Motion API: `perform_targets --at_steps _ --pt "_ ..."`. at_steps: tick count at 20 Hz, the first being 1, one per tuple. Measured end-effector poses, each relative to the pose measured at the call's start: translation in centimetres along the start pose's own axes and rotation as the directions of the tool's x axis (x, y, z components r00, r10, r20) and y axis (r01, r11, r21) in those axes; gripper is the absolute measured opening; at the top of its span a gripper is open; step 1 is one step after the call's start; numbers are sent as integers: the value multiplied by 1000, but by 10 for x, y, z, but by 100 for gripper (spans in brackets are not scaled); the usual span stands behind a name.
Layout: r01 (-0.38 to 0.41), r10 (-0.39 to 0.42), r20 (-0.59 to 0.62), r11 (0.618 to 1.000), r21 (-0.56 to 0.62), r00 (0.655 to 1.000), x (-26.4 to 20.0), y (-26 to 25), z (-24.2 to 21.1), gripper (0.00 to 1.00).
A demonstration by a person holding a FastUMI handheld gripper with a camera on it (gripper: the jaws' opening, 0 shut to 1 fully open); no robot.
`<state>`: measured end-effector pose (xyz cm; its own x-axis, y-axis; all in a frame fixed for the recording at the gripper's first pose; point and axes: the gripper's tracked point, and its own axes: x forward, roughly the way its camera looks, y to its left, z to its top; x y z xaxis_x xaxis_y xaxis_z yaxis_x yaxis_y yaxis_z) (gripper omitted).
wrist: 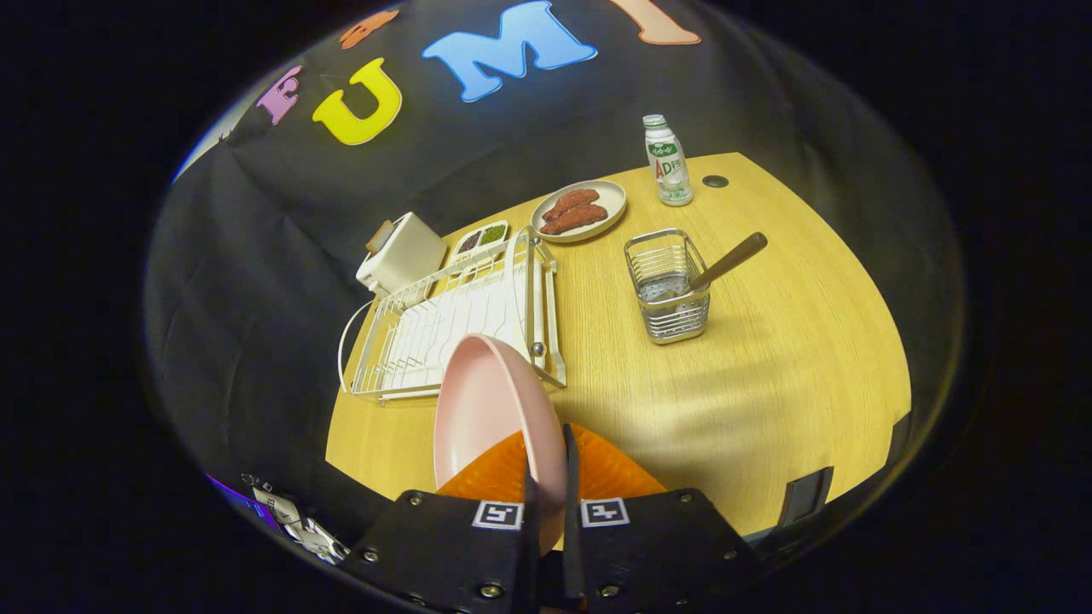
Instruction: Take the plate from the dish rack, then take the spoon from the basket and place it into the plate.
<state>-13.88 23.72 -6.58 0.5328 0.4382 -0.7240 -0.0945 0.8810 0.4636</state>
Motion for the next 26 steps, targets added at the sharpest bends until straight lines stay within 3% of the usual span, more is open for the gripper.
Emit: perform_targets --at_steps 6,13,21,23,25,26 --pt "-95 98 -57 993 64 994 39 -6 -28 10" --pt "-128 146 -142 983 132 979 73 -11 -58 10" --pt "-134 153 -133 981 141 979 85 -19 -66 13" --pt "-110 123 -109 987 119 986 80 -29 -58 20" --pt "-72 75 -57 996 51 996 71 -39 -44 36" --pt "-40 40 -9 999 -4 999 63 -47 -32 36"
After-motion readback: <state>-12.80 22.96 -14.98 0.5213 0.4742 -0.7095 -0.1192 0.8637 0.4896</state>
